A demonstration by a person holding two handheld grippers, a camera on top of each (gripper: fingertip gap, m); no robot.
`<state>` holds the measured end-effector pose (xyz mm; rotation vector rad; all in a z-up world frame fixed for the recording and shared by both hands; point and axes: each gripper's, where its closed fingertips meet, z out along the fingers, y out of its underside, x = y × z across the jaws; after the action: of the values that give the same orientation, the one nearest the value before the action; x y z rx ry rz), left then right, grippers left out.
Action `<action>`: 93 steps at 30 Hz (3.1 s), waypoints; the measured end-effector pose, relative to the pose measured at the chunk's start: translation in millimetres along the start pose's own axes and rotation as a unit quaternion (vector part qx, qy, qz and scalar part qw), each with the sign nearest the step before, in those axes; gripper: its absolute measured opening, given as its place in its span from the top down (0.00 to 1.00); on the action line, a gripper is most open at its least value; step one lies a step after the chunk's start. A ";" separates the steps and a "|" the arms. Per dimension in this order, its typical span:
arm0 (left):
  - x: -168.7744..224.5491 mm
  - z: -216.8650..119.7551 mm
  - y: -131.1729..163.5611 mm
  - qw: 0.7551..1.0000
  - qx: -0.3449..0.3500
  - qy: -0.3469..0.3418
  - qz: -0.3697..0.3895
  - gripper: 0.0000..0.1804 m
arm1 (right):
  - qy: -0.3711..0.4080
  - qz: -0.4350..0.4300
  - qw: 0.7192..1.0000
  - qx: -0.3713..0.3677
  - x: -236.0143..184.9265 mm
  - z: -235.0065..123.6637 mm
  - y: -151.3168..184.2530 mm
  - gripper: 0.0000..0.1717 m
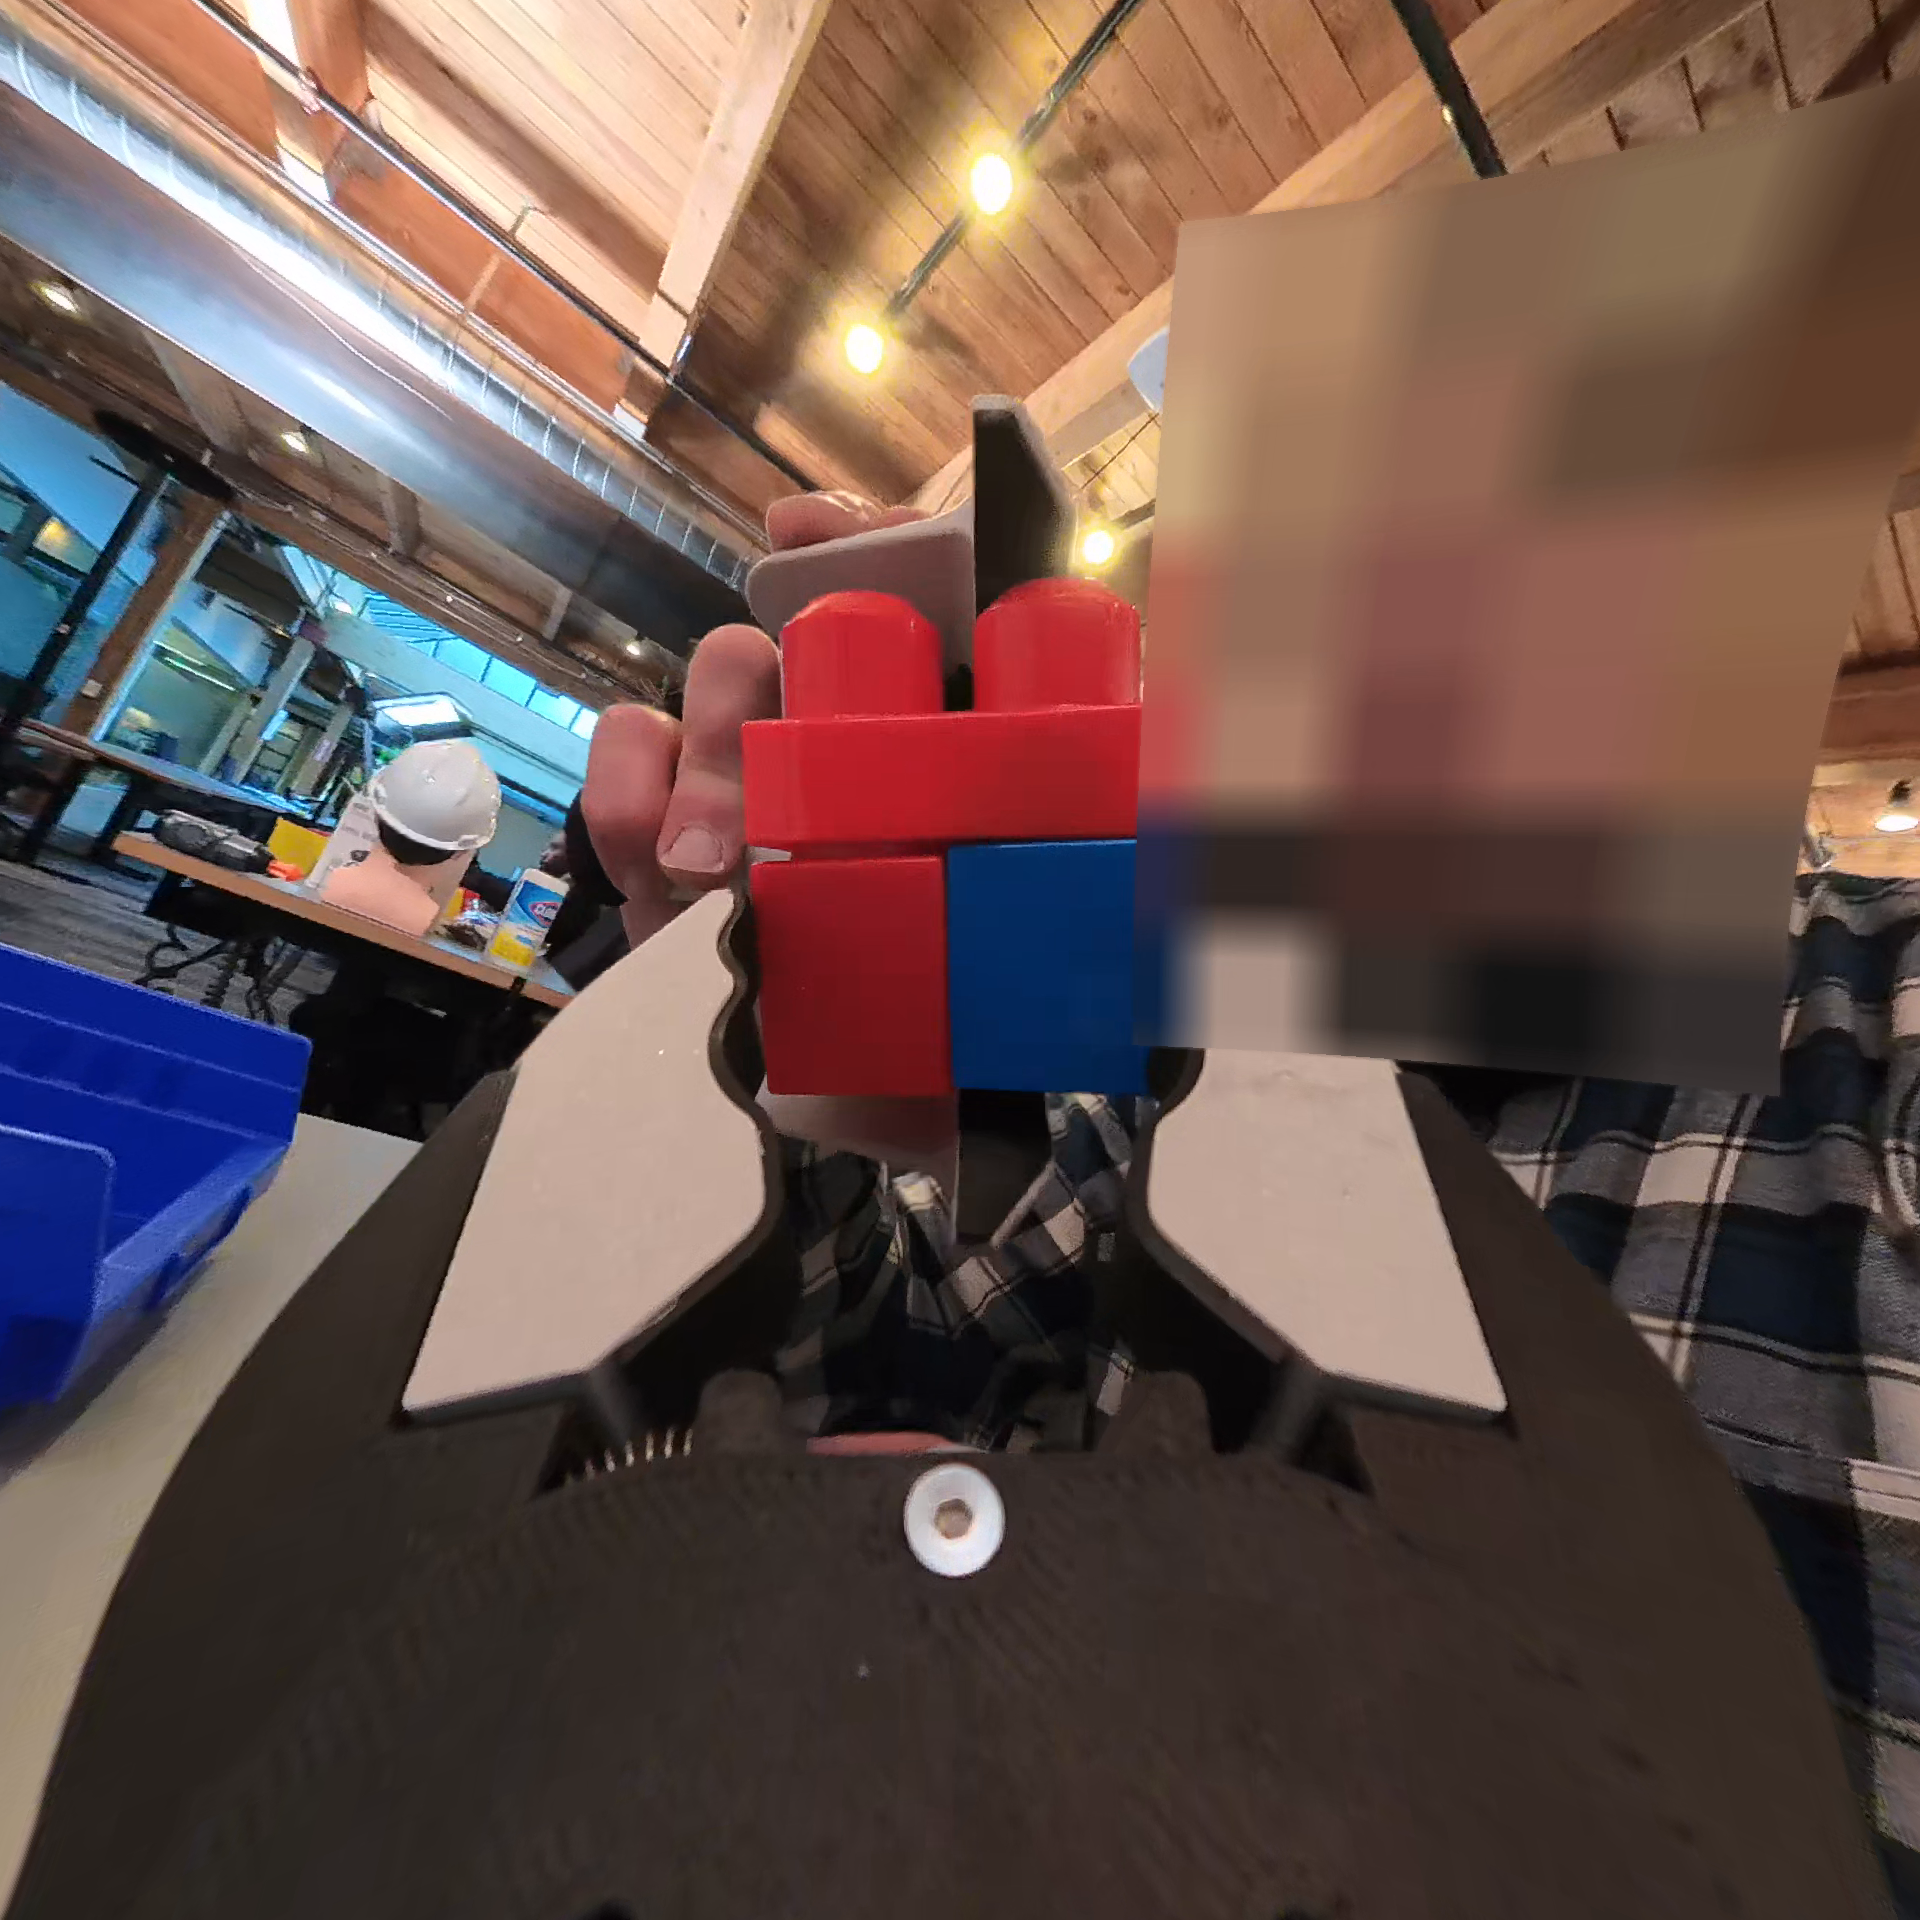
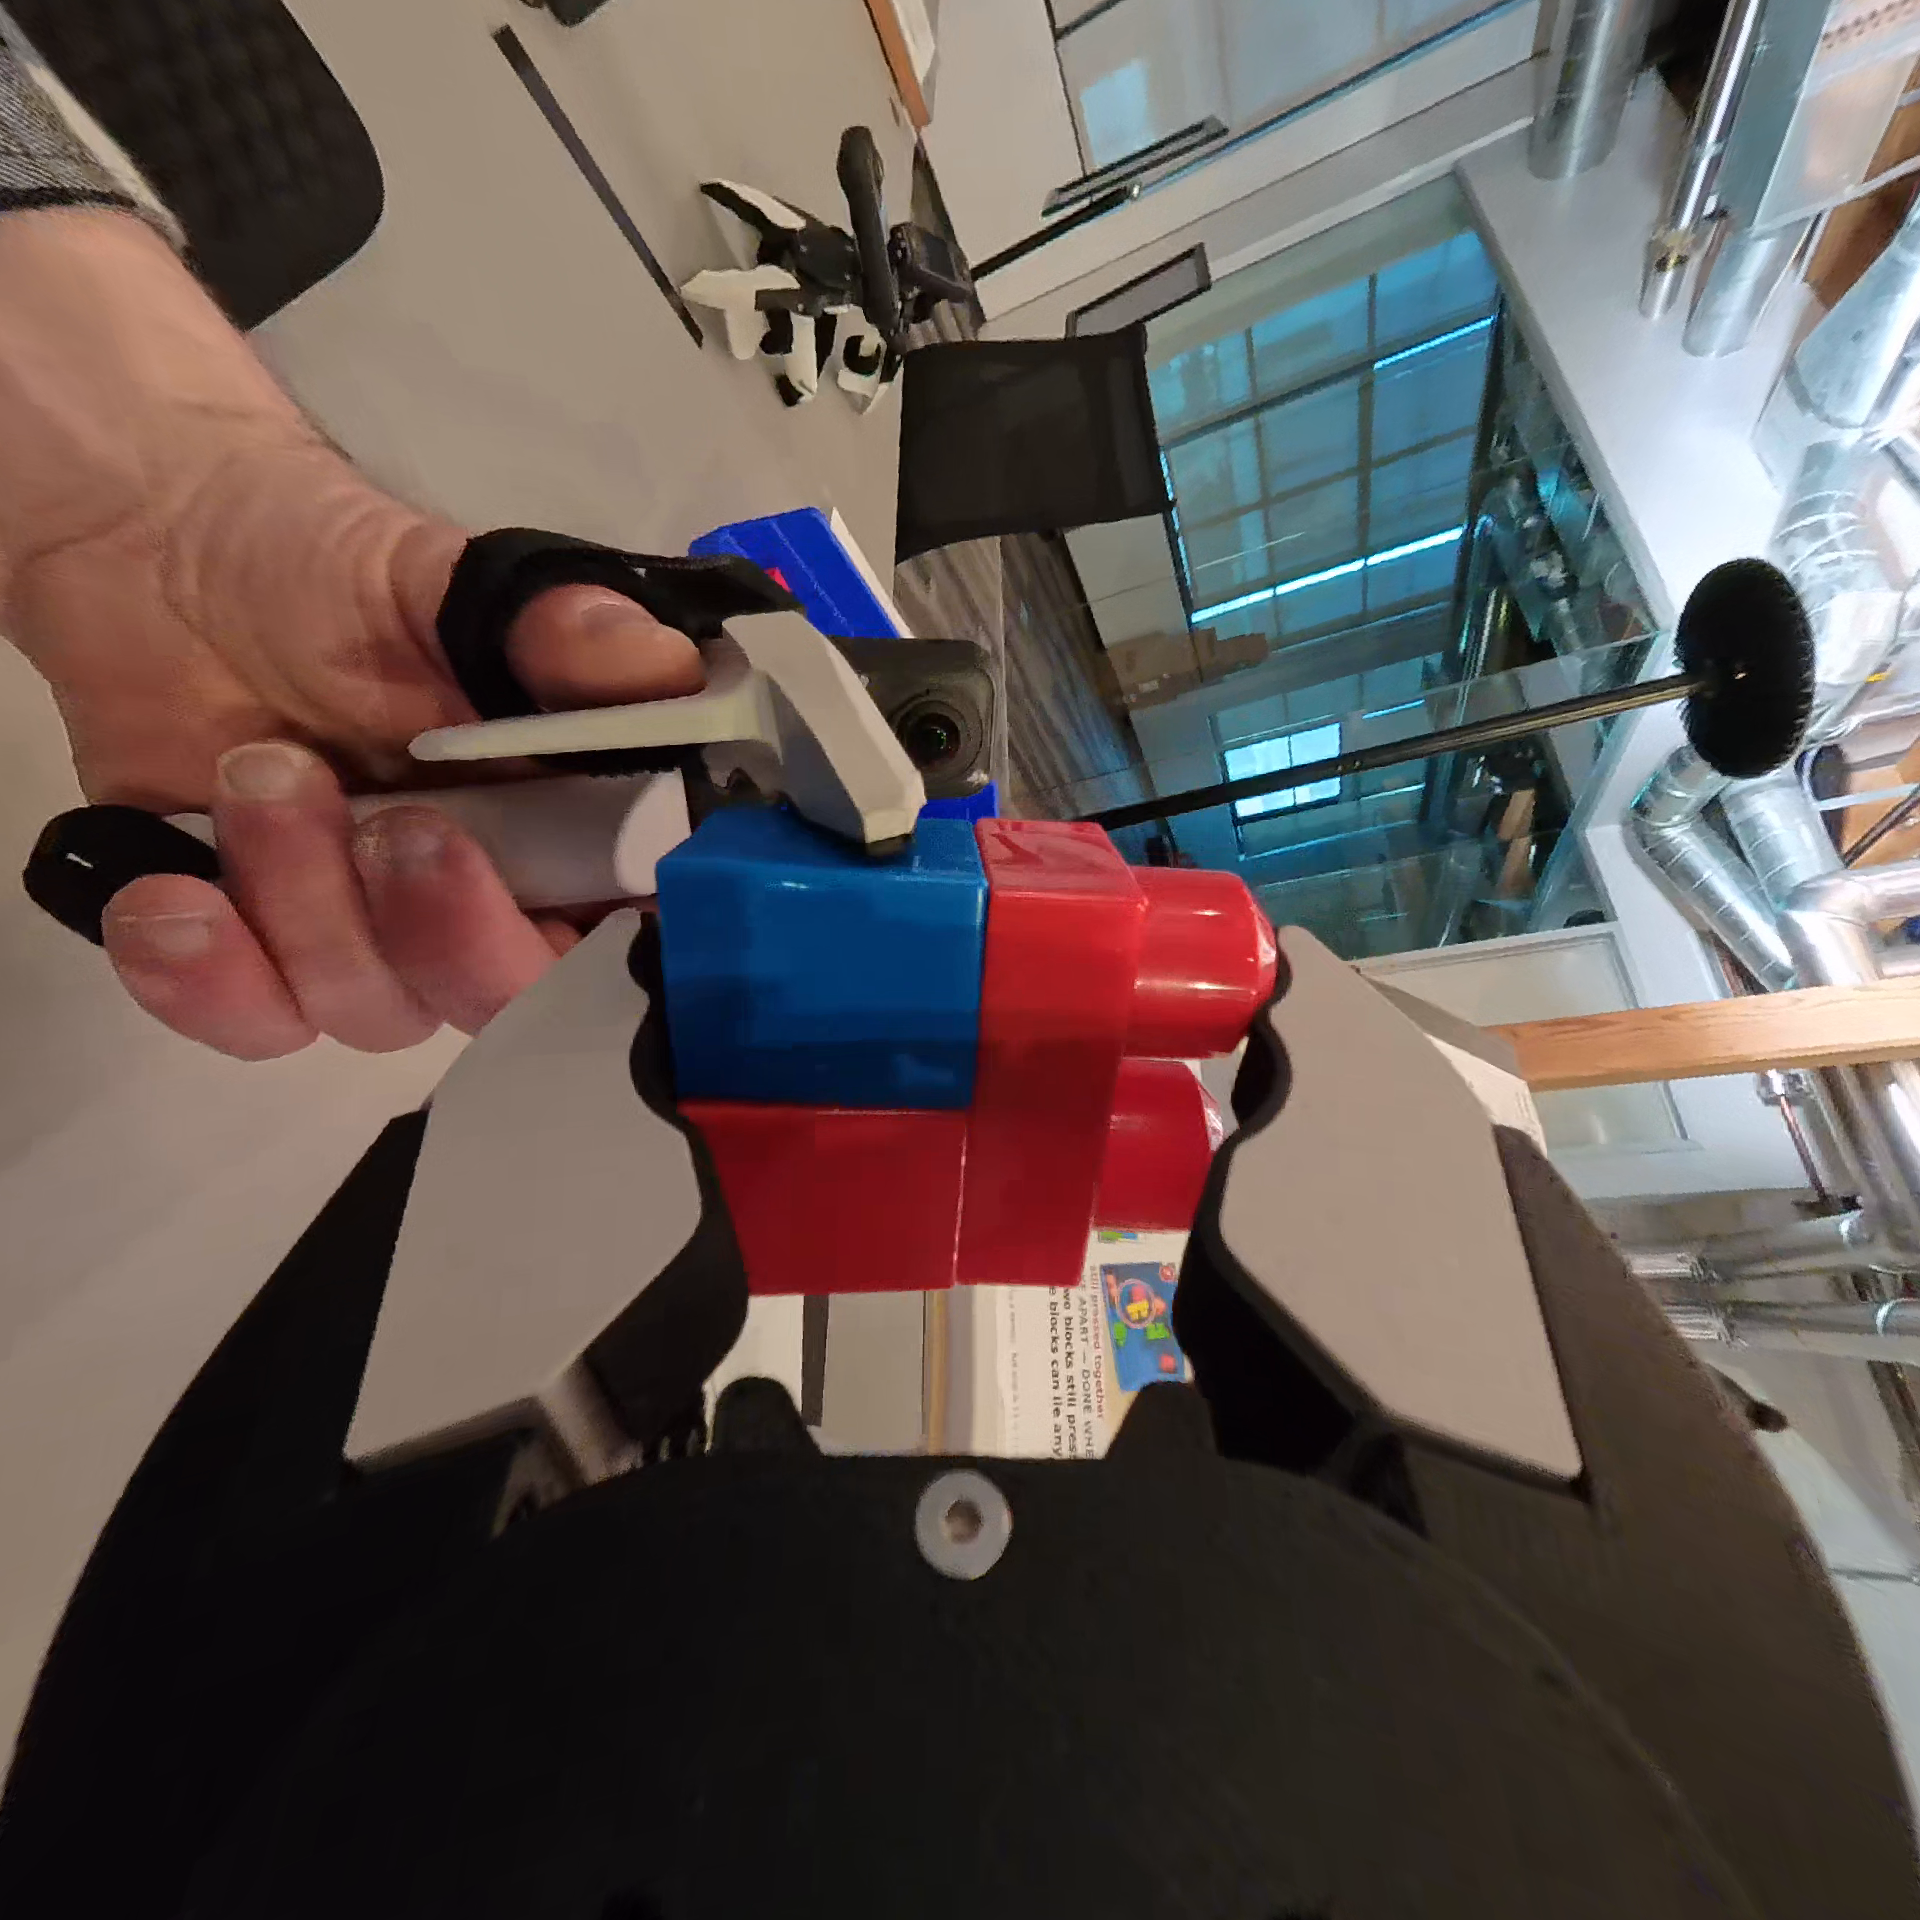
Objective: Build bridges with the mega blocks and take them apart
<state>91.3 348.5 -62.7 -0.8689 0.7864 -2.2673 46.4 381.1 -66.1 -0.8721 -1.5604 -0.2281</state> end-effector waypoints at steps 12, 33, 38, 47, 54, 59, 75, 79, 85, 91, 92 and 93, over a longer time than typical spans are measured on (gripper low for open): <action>0.8 -2.2 2.5 1.000 0.011 0.018 -0.010 0.60 | -0.038 0.017 0.999 -0.026 -6.2 0.4 4.3 0.40; 3.3 6.6 -42.6 0.532 -0.343 -0.309 0.710 0.60 | -0.348 0.629 0.562 0.409 42.9 -49.2 -13.4 0.24; 9.5 24.5 -19.4 0.463 -0.386 -0.246 0.758 0.60 | -0.420 0.599 0.533 0.425 22.6 -55.5 -43.3 0.25; 8.1 27.0 -20.2 0.426 -0.391 -0.234 0.782 0.60 | -0.419 0.555 0.549 0.465 21.5 -67.6 -58.8 0.40; 5.8 27.7 -19.7 0.403 -0.394 -0.233 0.792 0.60 | -0.403 0.536 0.589 0.451 17.4 -65.9 -56.7 0.42; -3.8 27.4 -14.0 0.392 -0.419 -0.238 0.784 0.56 | -0.435 0.527 0.587 0.435 8.4 -66.9 -57.7 0.42; -8.8 24.9 -23.3 0.312 -0.427 -0.257 0.809 0.57 | -0.367 0.549 0.626 0.416 26.7 -59.9 -58.3 0.34; -9.1 26.2 -28.6 0.293 -0.413 -0.276 0.817 0.58 | -0.348 0.556 0.619 0.431 33.3 -60.0 -57.6 0.34; -9.7 30.0 -32.7 0.292 -0.391 -0.297 0.821 0.58 | -0.332 0.569 0.599 0.456 42.0 -62.8 -56.4 0.34; -9.6 29.9 -30.9 0.310 -0.397 -0.295 0.812 0.58 | -0.341 0.565 0.610 0.438 39.2 -62.3 -55.1 0.34; -11.9 28.0 -30.2 0.321 -0.402 -0.299 0.804 0.58 | -0.318 0.562 0.630 0.432 41.1 -59.6 -50.6 0.28; -12.8 27.0 -29.0 0.357 -0.400 -0.303 0.788 0.58 | -0.302 0.561 0.644 0.424 43.8 -58.4 -45.3 0.22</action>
<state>110.0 367.9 -31.0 -0.5675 1.3510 0.3120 64.8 331.5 1.6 -0.9864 -1.1417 1.7270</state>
